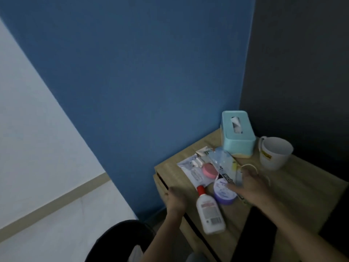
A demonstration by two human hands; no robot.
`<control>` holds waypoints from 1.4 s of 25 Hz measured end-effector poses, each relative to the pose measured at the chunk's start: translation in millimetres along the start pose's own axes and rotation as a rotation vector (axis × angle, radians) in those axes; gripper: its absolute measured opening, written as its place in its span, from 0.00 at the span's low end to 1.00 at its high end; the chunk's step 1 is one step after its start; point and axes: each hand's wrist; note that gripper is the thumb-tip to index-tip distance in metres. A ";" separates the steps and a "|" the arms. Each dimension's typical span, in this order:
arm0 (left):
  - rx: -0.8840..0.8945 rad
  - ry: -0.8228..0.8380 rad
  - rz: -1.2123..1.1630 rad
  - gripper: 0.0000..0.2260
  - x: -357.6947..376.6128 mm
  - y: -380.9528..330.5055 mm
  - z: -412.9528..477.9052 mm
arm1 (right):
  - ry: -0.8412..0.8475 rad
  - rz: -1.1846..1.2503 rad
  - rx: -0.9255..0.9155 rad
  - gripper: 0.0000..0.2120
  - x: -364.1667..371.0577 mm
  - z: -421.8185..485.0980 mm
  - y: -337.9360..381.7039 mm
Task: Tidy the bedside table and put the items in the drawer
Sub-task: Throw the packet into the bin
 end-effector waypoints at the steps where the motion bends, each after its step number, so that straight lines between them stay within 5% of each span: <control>1: 0.006 -0.014 -0.003 0.24 0.2 0.2 0.1 | 0.057 0.041 0.010 0.33 5.1 0.5 -3.4; 10: -0.067 0.017 -0.111 0.29 4.5 26.9 26.1 | 0.026 0.217 0.147 0.32 -5.1 2.1 8.5; 13: -0.083 0.020 -0.236 0.25 -3.2 8.7 11.6 | 0.241 0.515 0.172 0.27 -21.2 -11.7 31.0; 15: -0.118 0.021 -0.353 0.22 -17.3 -3.0 1.8 | 0.305 0.601 0.106 0.34 -19.3 -21.5 42.7; 17: -0.132 0.042 -0.502 0.42 -37.0 -8.6 -9.0 | 0.271 0.508 -0.082 0.36 -9.6 -41.6 61.2; 19: -0.047 0.137 -0.598 0.49 -60.3 -17.1 -29.2 | 0.223 0.349 -0.235 0.33 11.2 -69.4 85.5; 23: 0.062 0.226 -1.068 0.43 -126.6 -5.9 -62.9 | 0.167 0.077 -0.378 0.35 82.3 -105.2 128.5; 27: -0.017 -0.019 -0.978 0.15 -173.2 36.3 -81.6 | 0.294 -0.102 -0.473 0.45 158.3 -134.2 155.5; 29: -0.083 -0.199 -0.889 0.11 -191.6 71.0 -87.9 | 0.515 -0.092 -0.490 0.48 190.7 -146.5 159.5; 32: -0.243 -0.371 -0.822 0.15 -207.2 126.8 -101.3 | 0.779 0.266 -0.222 0.39 233.6 -154.9 151.9; 35: -0.404 -0.501 -0.746 0.14 -212.6 176.7 -110.3 | 0.680 0.376 0.210 0.26 283.9 -150.4 121.5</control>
Point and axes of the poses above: each hand's wrist, its own z-axis towards the middle knuckle, its own x-axis out of the palm, y = z × x, and after that the axes turned 12 degrees about x, right-handed
